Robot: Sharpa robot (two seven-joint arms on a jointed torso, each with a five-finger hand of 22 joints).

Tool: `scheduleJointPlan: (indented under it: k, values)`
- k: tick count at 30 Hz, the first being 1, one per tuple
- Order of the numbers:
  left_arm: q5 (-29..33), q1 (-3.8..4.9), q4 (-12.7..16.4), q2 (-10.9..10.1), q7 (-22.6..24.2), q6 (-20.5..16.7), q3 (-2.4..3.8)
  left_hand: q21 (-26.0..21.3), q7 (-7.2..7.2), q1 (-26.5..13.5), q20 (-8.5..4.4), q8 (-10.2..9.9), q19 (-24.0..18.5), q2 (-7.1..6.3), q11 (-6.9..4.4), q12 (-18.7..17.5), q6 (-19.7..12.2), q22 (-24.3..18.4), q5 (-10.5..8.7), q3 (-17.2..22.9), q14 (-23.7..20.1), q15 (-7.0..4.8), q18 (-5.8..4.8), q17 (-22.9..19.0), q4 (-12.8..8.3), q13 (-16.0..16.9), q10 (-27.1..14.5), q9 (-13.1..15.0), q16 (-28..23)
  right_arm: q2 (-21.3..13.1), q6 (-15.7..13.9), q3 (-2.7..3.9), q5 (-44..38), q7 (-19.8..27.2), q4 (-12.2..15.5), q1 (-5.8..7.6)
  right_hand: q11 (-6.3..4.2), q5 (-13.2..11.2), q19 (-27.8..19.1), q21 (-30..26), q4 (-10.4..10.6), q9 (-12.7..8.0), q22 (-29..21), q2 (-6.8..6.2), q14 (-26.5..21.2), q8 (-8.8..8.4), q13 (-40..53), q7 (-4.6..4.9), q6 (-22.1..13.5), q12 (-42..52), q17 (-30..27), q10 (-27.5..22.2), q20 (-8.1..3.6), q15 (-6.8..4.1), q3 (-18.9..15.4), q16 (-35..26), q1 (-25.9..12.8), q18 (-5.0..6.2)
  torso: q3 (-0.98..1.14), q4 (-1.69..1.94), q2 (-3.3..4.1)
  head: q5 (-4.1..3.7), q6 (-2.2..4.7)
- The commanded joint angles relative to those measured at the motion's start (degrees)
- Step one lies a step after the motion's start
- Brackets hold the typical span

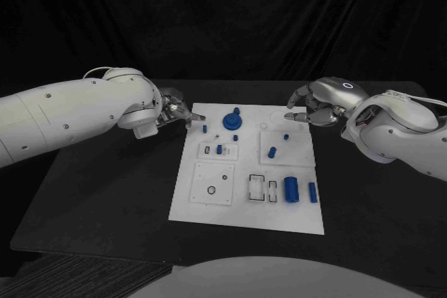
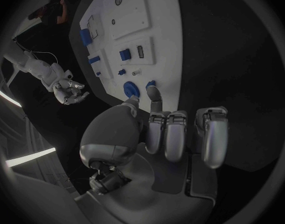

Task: Assemble the parts on the task board

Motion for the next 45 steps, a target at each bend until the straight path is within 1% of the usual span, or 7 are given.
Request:
scheduleJointPlan:
  k: [1, 9, 12, 20, 25, 37, 45]
  values:
    - [0.1, 0.12, -1.5, 1.1, 1.8, 1.6, 0.05, -0.1, 0.25, 0.9, -0.31, -1.0, 1.8, 0.20, -0.10, 0.0, -1.1, 12.1, 0.40, -0.4, 6.0, -0.13, 0.26, 15.1, -0.1, 15.0, 6.0, -0.1, 0.2, 0.0, 0.4, 0.04, -0.1, -0.8, -0.1, -0.17, -0.04, 0.3, -0.2, -0.2, -0.2, 0.1, 9.8, -0.14, 5.5, 0.30, 15.1, -0.04, 0.4, 0.2, 13.3, 6.0, -0.07, -0.09, 0.0, -0.3, 0.5, 0.81, -0.10, -0.02, 0.03, 0.13, -0.01]
    - [0.1, -0.13, -4.1, 3.2, 3.1, 2.0, 0.04, -0.4, 1.33, 2.0, 0.27, -5.1, 1.7, 0.55, 0.76, 0.0, -3.2, 12.2, 0.44, -1.2, 6.0, 0.56, 0.29, 15.1, -0.2, 15.0, 6.0, -2.4, 0.2, -0.2, 0.2, 0.04, -0.1, -0.8, 0.1, -0.26, -0.04, 0.3, -0.2, -0.2, -0.2, 0.1, 9.8, -0.14, 5.5, 0.30, 15.1, -0.04, 0.4, 0.2, 13.3, 6.0, -0.07, -0.09, 0.0, -0.3, 0.5, 0.81, -0.07, -0.11, -0.03, -0.45, -0.01]
    - [0.1, -0.19, -4.6, 3.6, 3.8, 2.0, 0.04, -0.4, 2.37, 2.6, 0.75, -7.8, 1.8, 0.67, 1.54, 0.0, -6.0, 12.3, 0.41, -1.6, 6.0, 1.16, 0.26, 15.1, -0.2, 15.0, 6.0, -3.6, 0.2, -0.3, 0.1, 0.04, -0.1, -0.8, 0.1, -0.27, -0.05, 0.3, -0.2, -0.2, -0.2, 0.1, 9.8, -0.14, 5.5, 0.30, 15.1, -0.04, 0.4, 0.2, 13.3, 6.0, -0.07, -0.09, 0.0, -0.2, 0.5, 0.80, -0.04, -0.14, -0.06, -0.42, -0.01]
    - [0.1, -0.30, -5.6, 4.2, 5.8, 1.2, 0.04, -0.3, 3.72, 3.5, 1.72, -9.9, 1.9, 0.52, 2.74, 0.0, -9.4, 12.4, 0.33, -2.4, 6.0, 2.20, 0.22, 15.1, -0.5, 15.0, 6.0, -4.2, 0.2, -0.2, 0.1, 0.04, -0.1, -0.8, 0.1, -0.28, -0.05, 0.3, -0.2, -0.1, -0.2, 0.1, 9.9, -0.14, 5.5, 0.30, 15.1, -0.04, 0.4, 0.2, 13.3, 6.0, -0.07, -0.10, 0.0, -0.2, 0.5, 0.79, -0.06, -0.28, 0.06, -0.14, -0.01]
    - [0.1, -0.45, -5.4, 4.3, 6.5, 1.2, 0.03, -0.2, 4.07, 3.8, 2.01, -10.3, 2.0, 0.45, 3.07, 0.0, -10.4, 12.5, 0.27, -2.7, 6.0, 2.50, 0.20, 15.1, -0.6, 15.0, 6.0, -4.3, 0.2, -0.2, 0.2, 0.04, -0.1, -0.8, 0.0, -0.30, -0.05, 0.3, -0.2, -0.1, -0.2, 0.1, 9.9, -0.14, 5.5, 0.30, 15.1, -0.04, 0.4, 0.2, 13.3, 6.0, -0.07, -0.10, 0.0, -0.2, 0.5, 0.79, 0.06, -0.23, 0.01, -0.08, -0.01]
    - [0.1, -1.33, -5.6, 4.9, 6.9, 1.9, 0.03, -0.3, 4.36, 4.7, 2.44, -11.0, 1.9, 0.64, 3.43, 0.0, -10.7, 12.6, 0.92, -2.9, 6.0, 2.88, 0.22, 15.1, -0.9, 15.0, 6.0, -5.1, 0.2, -0.1, 0.2, 0.04, -0.1, -0.7, 0.0, -0.36, -0.05, 0.3, -0.2, -0.1, -0.2, 0.1, 9.9, -0.14, 5.5, 0.29, 15.1, -0.04, 0.4, 0.2, 13.4, 6.0, -0.08, -0.10, -0.1, -0.2, 0.5, 0.79, 0.02, -0.03, 0.00, -0.18, -0.01]
    - [0.0, -1.64, -6.1, 5.0, 6.4, 1.4, 0.03, -0.3, 4.08, 5.4, 2.62, -9.7, 1.9, 0.67, 3.30, 0.0, -9.2, 12.6, 1.45, -3.1, 6.0, 2.89, 0.24, 15.1, -1.2, 15.0, 6.0, -4.6, 0.2, -0.2, 0.2, 0.04, -0.1, -0.7, 0.0, -0.41, -0.05, 0.3, -0.2, -0.1, -0.2, 0.1, 9.9, -0.14, 5.5, 0.29, 15.1, -0.04, 0.4, 0.2, 13.4, 6.0, -0.08, -0.10, -0.1, -0.2, 0.5, 0.79, -0.05, -0.06, -0.06, -0.18, -0.01]
